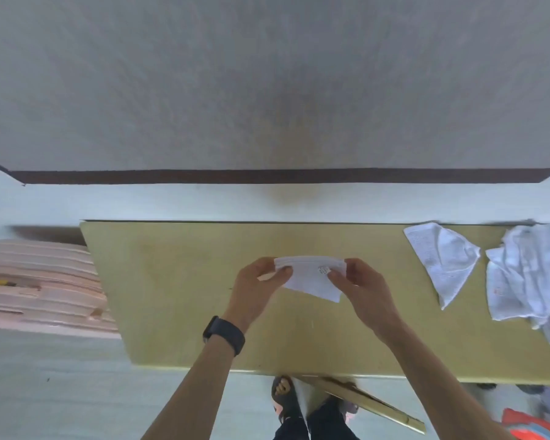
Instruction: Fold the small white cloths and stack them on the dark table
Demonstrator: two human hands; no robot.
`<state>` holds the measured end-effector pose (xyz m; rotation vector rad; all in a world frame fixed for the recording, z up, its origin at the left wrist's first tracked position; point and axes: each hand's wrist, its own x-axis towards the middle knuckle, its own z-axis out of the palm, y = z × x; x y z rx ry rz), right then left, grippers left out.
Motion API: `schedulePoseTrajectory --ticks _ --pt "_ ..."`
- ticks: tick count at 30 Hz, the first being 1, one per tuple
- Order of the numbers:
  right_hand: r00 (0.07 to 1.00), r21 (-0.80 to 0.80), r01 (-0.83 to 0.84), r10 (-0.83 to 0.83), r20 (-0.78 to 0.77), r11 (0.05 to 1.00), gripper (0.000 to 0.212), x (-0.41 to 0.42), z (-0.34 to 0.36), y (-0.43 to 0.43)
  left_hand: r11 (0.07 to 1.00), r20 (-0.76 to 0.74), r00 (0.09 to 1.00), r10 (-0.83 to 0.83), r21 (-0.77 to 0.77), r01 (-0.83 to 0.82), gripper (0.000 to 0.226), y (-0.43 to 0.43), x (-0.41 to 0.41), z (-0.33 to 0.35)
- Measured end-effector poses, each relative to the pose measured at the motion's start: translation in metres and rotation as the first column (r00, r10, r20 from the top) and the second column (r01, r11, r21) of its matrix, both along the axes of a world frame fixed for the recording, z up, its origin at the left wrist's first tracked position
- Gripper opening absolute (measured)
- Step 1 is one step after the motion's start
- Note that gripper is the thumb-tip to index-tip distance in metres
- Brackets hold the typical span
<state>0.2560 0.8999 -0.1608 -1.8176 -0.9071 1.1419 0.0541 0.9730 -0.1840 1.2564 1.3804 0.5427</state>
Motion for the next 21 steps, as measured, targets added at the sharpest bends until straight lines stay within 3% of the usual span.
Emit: schedulePoseTrajectory --ticks 8,12,17,21 --pt "0.994 0.386 -0.052 0.009 0.112 0.921 0.003 -0.02 0.133 -0.018 0.907 0.154 0.982 0.108 0.388 -0.161 0.01 -0.035 -0.026 0.166" --pt "0.99 0.555 -0.11 0.043 0.132 0.825 0.006 -0.046 0.179 -0.028 0.777 0.201 0.958 0.205 0.562 -0.284 0.041 -0.08 -0.04 0.224" --pt "0.974 0.692 -0.22 0.111 0.198 0.688 0.019 -0.096 0.215 -0.072 0.585 0.259 0.864 0.433 0.648 -0.487 0.027 -0.166 -0.062 0.26" --pt "0.94 0.689 -0.336 0.18 0.291 0.642 0.031 -0.151 0.216 -0.126 0.42 0.225 0.731 0.644 0.695 -0.584 0.023 -0.246 -0.087 0.262"
